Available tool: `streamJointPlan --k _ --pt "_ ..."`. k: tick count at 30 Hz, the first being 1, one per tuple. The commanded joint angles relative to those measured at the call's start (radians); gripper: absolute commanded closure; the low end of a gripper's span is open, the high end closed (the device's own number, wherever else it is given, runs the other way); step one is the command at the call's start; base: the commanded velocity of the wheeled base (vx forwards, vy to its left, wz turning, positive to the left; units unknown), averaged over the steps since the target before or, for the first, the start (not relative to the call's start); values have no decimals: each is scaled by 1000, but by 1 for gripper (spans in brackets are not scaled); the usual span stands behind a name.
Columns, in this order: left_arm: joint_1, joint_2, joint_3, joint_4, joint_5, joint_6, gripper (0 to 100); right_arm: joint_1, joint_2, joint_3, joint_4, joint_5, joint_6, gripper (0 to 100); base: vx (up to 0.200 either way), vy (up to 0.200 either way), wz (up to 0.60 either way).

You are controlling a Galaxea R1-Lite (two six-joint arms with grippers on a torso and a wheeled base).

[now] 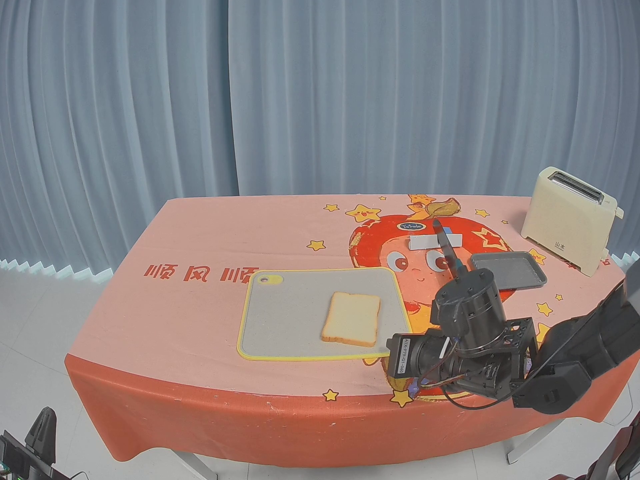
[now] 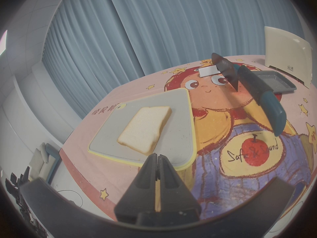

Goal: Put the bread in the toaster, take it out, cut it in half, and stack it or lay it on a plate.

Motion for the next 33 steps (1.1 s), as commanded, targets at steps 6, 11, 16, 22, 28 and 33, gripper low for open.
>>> streamJointPlan --k 6,11,16,22,28,33 --pt "0 -4 18 0 2 0 100 -7 45 -31 0 3 1 100 0 0 0" --pt "0 -4 18 0 0 0 100 -6 65 -61 0 3 1 100 0 0 0" --pt "0 -4 18 0 0 0 100 -6 104 -93 0 3 1 100 0 0 0" --pt "0 -4 18 0 0 0 100 1 124 -117 0 3 1 100 0 0 0" --pt "0 -4 18 0 2 0 100 4 141 -160 0 3 1 100 0 0 0" --pt "0 -4 18 0 0 0 100 10 162 -186 -2 4 4 100 0 0 0"
